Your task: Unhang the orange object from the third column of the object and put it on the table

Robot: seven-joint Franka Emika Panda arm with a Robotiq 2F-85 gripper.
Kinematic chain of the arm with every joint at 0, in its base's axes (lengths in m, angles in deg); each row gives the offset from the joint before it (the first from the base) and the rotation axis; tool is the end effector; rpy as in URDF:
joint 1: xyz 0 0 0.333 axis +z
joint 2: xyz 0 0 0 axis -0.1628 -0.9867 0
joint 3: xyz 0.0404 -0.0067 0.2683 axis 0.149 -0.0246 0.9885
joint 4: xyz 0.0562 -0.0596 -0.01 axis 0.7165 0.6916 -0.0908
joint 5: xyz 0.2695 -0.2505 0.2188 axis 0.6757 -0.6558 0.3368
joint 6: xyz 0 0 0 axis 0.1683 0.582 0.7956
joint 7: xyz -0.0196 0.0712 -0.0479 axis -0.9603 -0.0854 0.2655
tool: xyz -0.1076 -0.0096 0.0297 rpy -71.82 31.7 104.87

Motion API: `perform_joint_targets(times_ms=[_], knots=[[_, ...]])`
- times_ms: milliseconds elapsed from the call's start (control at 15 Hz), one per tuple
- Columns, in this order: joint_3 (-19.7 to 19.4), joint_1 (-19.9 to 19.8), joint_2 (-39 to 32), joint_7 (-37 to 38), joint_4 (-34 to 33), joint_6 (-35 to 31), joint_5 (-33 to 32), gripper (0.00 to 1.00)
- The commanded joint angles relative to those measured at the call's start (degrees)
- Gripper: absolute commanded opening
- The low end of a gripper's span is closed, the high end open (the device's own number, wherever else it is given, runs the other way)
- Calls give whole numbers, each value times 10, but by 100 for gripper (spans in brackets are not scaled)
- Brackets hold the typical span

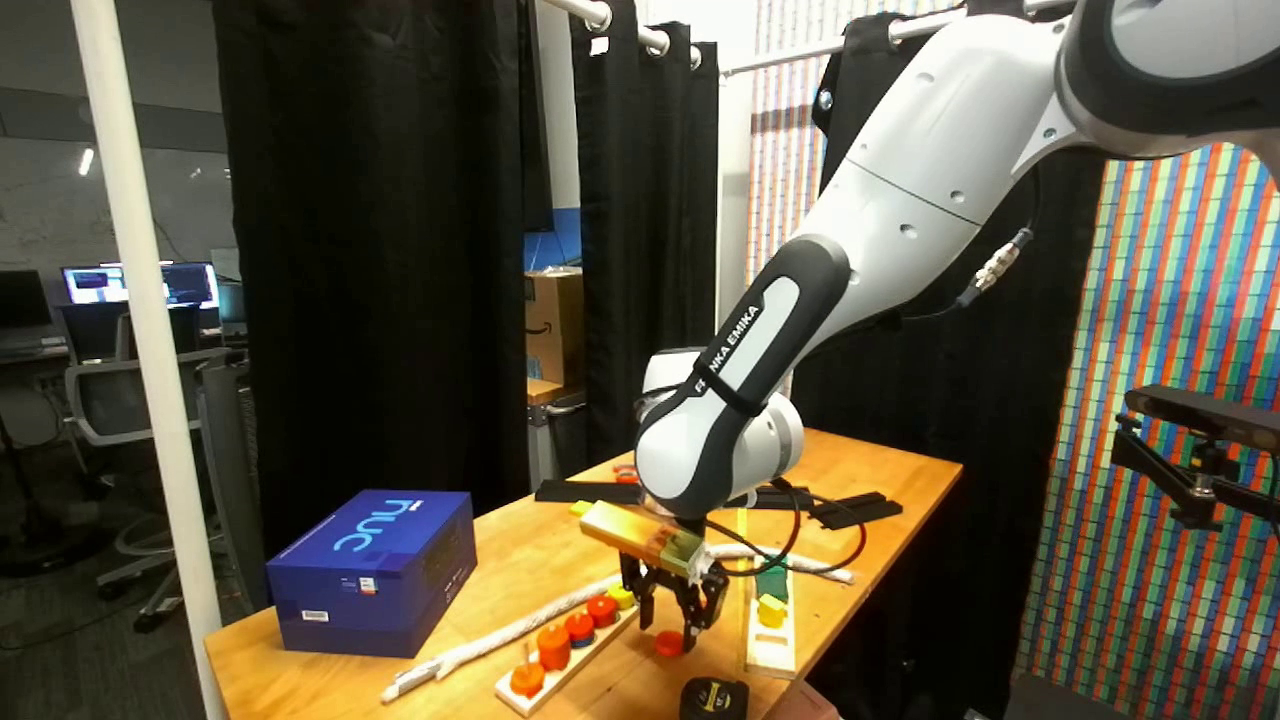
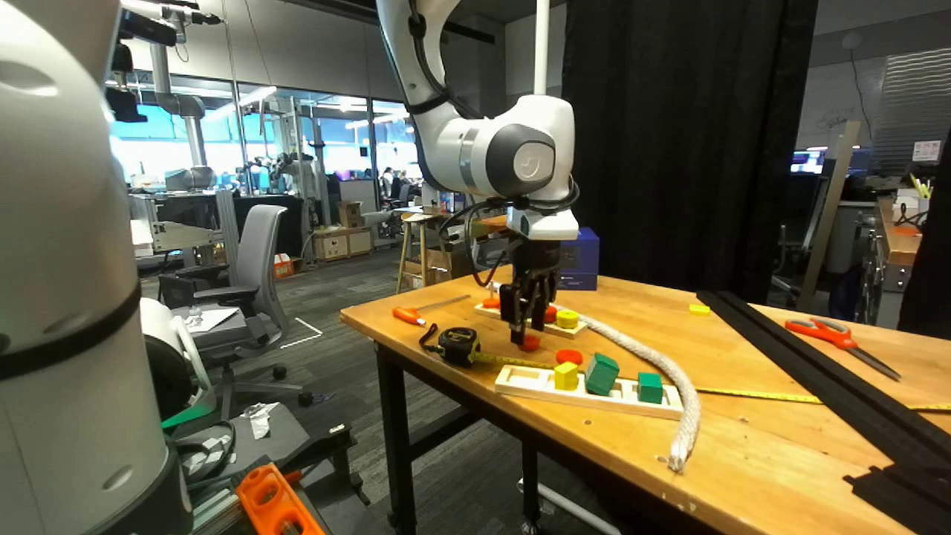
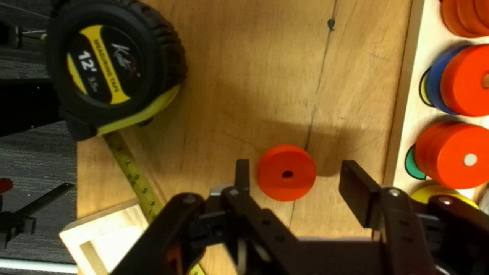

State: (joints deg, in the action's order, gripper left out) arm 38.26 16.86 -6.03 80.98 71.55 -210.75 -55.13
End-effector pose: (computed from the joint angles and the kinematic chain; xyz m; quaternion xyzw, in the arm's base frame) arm 0.5176 0.0775 0.1443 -0.7772 0.6281 0.0174 0.0357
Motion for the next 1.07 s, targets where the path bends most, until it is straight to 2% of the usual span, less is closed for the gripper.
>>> perform_joint_targets(times_ms=[0, 67, 200, 467, 600, 800, 867, 933, 1000], knots=[[-7, 7, 17, -6, 6, 11, -21, 97], [-14, 18, 30, 5, 3, 35, -54, 100], [-30, 45, 73, 46, 2, 103, -147, 100], [18, 47, 180, 9, 1, 261, -233, 100], [44, 40, 245, -69, 19, 320, -208, 100], [53, 31, 315, -194, 39, 358, -180, 100], [51, 28, 337, -237, 47, 366, -176, 100], [25, 49, 358, -275, 53, 374, -178, 100], [14, 51, 380, -319, 58, 383, -175, 100]])
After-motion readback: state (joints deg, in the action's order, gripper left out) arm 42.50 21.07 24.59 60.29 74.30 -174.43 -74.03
